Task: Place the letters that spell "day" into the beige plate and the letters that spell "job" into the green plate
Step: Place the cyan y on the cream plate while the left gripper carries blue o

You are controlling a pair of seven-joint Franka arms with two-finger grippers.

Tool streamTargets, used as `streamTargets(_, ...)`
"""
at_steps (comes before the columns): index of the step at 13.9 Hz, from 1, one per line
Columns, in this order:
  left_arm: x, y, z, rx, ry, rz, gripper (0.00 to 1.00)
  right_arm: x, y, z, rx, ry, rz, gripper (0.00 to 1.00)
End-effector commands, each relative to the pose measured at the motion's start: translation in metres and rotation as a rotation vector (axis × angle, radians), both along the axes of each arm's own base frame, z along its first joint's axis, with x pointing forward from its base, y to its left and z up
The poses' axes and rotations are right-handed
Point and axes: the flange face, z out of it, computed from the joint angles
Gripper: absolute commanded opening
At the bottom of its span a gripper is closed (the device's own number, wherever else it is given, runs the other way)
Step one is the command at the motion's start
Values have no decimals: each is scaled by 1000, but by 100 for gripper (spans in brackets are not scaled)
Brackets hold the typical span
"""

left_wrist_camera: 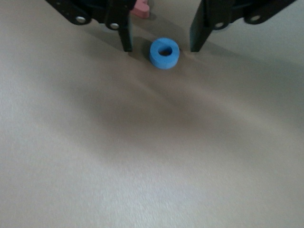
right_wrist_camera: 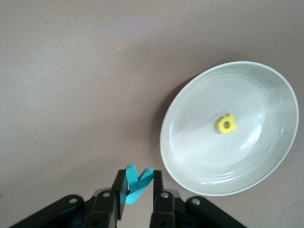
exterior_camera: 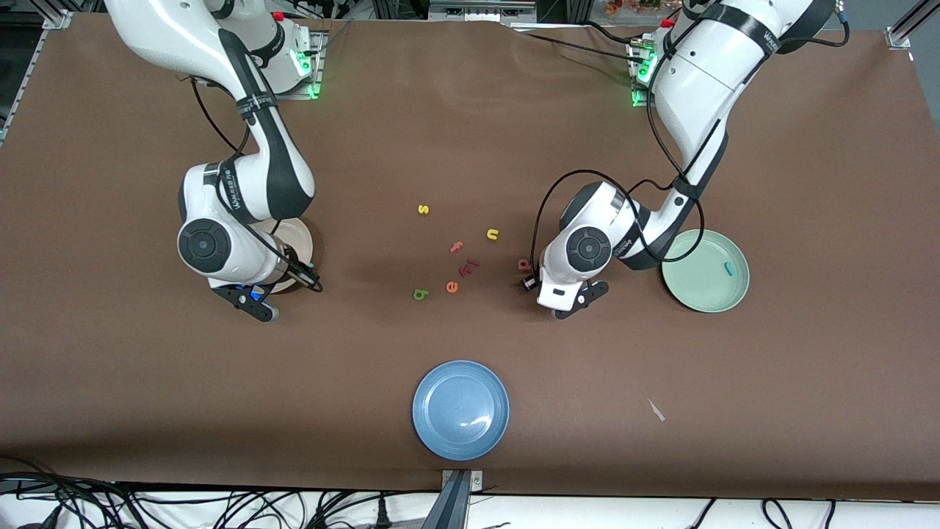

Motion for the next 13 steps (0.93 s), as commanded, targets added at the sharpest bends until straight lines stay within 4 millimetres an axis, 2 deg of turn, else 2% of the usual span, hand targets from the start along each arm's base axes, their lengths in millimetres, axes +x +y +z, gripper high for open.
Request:
streamTargets(1,7,1,-2,35,-32,-11,52,-15,-14,-13,-1,44,59,18)
streamTargets(4,5,1,-11,48,-26,-24,49,-37,-57,-26,4,73,84,18)
streamTargets(5,5,1,-10,48,-27,-23,48,-47,-62,-40,4,78,89,18)
streamTargets(6,4,-2,-10,48,-26,-22,43,-59,-68,-51,5,72,85,18)
streamTargets(7,4,-3,-9,48,-27,-14,33,-73,-71,-65,1,81,86,18)
streamTargets(9,5,-1,-7,46,-29,-11,9,-90,-76,-79,-2,104,81,18)
streamTargets(10,7,0,-4,46,-36,-19,0,-94,-77,-81,-1,112,78,25)
streamTargets(11,13,3,6,44,-49,-16,0,-95,-77,-84,-3,118,75,60)
streamTargets(12,23,14,29,41,-69,0,0,-94,-77,-84,-3,116,73,100)
streamTargets(13,30,27,60,49,-78,10,0,-92,-76,-80,-4,113,68,100)
